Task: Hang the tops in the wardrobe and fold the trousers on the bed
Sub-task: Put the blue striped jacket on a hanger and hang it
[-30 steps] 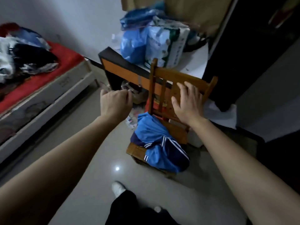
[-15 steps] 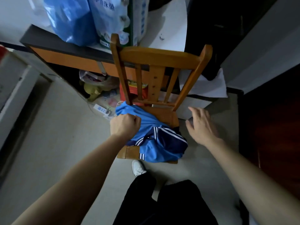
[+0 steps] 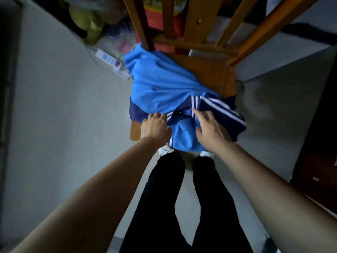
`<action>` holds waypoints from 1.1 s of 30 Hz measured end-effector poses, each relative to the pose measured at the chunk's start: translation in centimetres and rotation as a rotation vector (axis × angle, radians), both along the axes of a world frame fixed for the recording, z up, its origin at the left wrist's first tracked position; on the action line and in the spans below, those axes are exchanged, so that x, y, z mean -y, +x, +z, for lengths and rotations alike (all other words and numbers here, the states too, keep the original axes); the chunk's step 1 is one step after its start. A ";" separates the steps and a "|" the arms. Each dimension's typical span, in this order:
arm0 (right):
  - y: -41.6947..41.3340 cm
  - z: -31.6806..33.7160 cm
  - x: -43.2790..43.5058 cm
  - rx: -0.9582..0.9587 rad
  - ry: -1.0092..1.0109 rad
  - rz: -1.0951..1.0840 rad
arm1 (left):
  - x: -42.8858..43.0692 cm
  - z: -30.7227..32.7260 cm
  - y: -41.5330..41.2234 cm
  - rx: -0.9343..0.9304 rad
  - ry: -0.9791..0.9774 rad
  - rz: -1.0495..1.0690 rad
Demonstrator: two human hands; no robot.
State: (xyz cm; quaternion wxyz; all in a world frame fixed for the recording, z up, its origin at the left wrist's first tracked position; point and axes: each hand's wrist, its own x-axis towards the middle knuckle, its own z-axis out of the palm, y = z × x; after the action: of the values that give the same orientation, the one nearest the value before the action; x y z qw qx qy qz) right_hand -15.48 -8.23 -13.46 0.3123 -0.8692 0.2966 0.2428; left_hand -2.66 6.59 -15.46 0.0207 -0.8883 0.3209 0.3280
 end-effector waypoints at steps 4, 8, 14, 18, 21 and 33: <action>0.0 -4.3 -1.3 -0.035 -0.079 0.074 | -0.7 -4.4 -2.0 -0.040 0.049 0.099; 0.9 -6.6 -1.1 -0.182 -0.088 0.116 | -0.6 -6.7 -2.3 0.061 0.062 0.113; 1.2 -7.8 -0.2 -0.131 -0.278 0.073 | -0.7 -7.5 -1.2 0.148 -0.088 0.240; 1.0 -5.7 0.4 -0.110 -0.266 -0.037 | -3.3 -4.1 -0.2 0.153 -0.204 0.448; 0.6 -2.3 0.9 -0.030 -0.290 -0.045 | -5.0 0.1 0.3 0.201 -0.216 0.413; 10.1 28.7 4.6 0.446 -0.322 0.069 | -9.0 31.0 4.7 0.557 -0.447 0.596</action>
State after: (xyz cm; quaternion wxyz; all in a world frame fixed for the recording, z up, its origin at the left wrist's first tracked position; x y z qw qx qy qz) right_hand -5.36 -12.86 15.19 0.2191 -0.9493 0.2254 0.0055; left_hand 2.09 15.56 15.56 -0.1809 -0.9787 0.0965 -0.0088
